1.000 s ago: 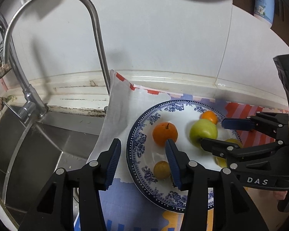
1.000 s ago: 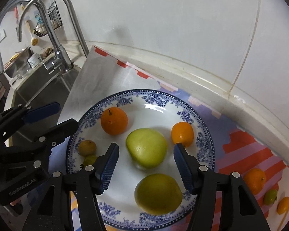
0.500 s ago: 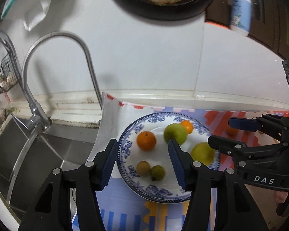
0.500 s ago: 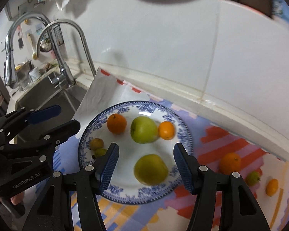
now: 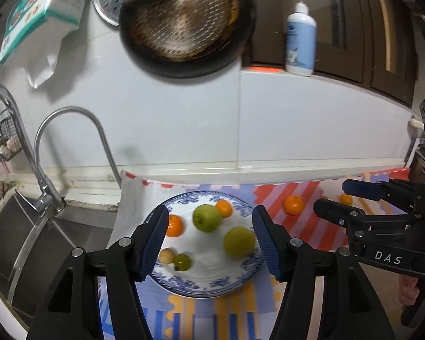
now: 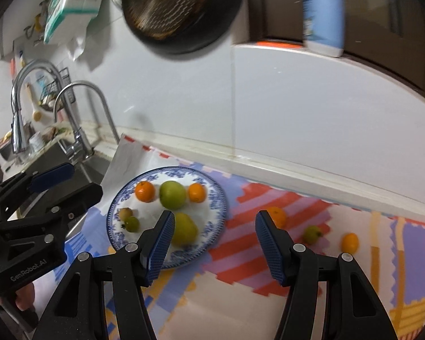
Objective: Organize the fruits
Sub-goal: 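Withdraw both open tools from the plate toward the remaining fruits on the mat, then grasp the large orange with the left tool while the right tool grasps the small orange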
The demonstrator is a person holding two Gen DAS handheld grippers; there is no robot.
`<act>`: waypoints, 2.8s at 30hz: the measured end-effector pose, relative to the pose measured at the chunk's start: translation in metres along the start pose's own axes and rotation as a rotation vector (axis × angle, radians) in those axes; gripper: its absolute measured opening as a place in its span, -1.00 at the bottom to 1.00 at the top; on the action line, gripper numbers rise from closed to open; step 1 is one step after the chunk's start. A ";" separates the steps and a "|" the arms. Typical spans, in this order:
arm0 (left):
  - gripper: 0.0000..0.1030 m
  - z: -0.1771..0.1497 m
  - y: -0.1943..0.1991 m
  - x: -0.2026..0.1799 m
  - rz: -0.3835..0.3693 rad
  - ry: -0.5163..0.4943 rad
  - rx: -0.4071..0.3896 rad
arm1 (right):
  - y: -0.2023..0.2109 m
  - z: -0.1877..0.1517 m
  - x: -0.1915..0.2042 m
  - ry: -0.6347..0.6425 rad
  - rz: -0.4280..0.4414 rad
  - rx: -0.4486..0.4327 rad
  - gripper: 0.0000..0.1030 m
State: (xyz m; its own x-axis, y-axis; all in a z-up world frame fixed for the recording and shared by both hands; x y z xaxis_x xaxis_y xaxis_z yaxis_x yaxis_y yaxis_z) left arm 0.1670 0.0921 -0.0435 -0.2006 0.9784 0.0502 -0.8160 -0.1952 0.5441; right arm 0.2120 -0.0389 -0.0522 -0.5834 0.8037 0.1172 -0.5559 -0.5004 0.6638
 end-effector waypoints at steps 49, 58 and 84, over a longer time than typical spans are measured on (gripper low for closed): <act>0.69 -0.010 -0.109 -0.150 -0.056 -0.172 0.180 | -0.002 -0.059 -0.198 -0.303 -0.284 0.133 0.17; 0.68 -0.014 -0.145 -0.166 -0.091 -0.197 0.234 | -0.033 -0.061 -0.217 -0.332 -0.255 0.191 0.17; -0.08 -0.023 -0.192 -0.186 -0.190 -0.160 0.351 | -0.070 -0.062 -0.236 -0.360 -0.218 0.240 -0.02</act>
State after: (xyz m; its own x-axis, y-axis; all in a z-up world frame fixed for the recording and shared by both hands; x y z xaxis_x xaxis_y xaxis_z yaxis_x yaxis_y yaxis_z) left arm 0.3480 -0.0537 -0.1767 0.0448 0.9983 0.0362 -0.5907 -0.0027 0.8069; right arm 0.3520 -0.2137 -0.1719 -0.2031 0.9632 0.1760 -0.4658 -0.2531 0.8479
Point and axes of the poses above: each gripper's, at about its wrist camera, not at the fingertips, and y roughly against the way its jaws point, x to its left, z to its top, the point moved 5 cm from there along -y, roughly the way its jaws point, and after that the axes turned 10 degrees about z, right-handed, at the moved point
